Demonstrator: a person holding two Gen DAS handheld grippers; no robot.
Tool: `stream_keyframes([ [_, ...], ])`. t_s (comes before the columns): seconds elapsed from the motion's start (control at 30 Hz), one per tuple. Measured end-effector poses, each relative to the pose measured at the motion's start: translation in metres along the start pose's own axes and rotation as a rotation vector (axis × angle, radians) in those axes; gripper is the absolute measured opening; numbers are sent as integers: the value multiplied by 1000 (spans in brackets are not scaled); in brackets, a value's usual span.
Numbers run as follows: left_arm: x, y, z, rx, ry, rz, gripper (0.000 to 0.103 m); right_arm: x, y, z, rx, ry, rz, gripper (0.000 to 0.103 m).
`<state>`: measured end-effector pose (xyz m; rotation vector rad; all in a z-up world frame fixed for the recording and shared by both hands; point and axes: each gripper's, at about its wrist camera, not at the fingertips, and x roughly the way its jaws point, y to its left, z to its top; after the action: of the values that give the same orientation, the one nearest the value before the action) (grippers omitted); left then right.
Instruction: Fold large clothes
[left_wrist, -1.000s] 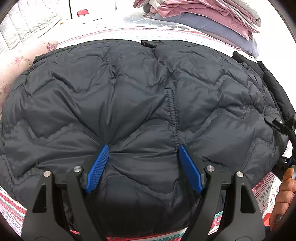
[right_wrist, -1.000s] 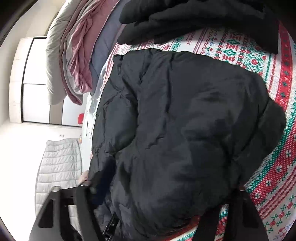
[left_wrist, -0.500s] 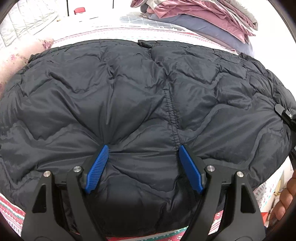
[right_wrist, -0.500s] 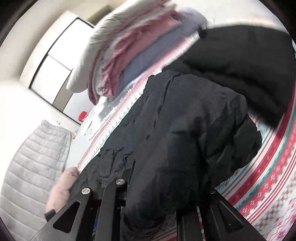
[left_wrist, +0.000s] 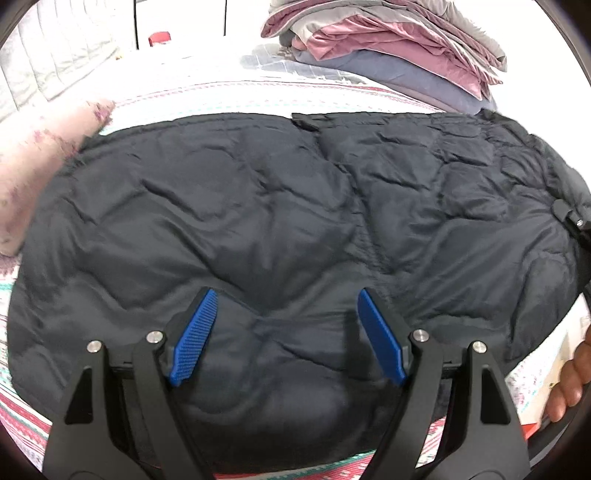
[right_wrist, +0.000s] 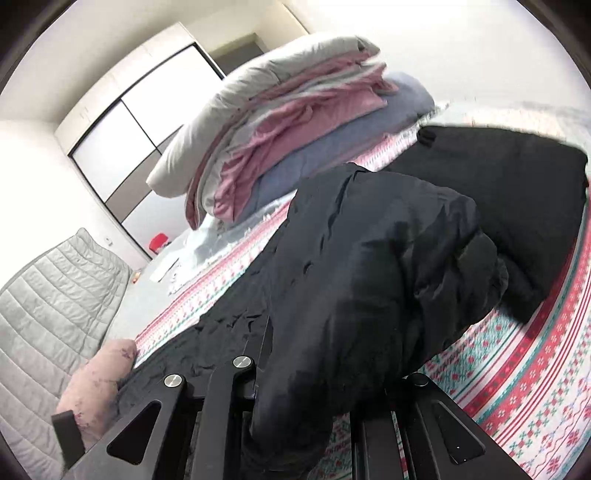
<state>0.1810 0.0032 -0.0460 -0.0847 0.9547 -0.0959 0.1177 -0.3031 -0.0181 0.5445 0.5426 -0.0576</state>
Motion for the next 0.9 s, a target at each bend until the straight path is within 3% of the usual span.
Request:
stream_keyframes([
  [0.2, 3, -1, 1, 5, 12, -19, 79, 10, -3, 4, 16, 10, -3, 15],
  [0.37, -5, -1, 4, -1, -9, -31, 79, 8, -3, 10, 33, 4, 62, 15],
  [0.6, -10, -1, 12, 24, -41, -18, 79, -7, 41, 9, -145, -79, 147, 15],
  [0.7, -2, -1, 10, 25, -5, -31, 79, -14, 59, 7, -218, -116, 178, 15],
  [0.9, -8, 15, 14, -18, -20, -52, 79, -17, 71, 8, -279, -125, 198, 15],
])
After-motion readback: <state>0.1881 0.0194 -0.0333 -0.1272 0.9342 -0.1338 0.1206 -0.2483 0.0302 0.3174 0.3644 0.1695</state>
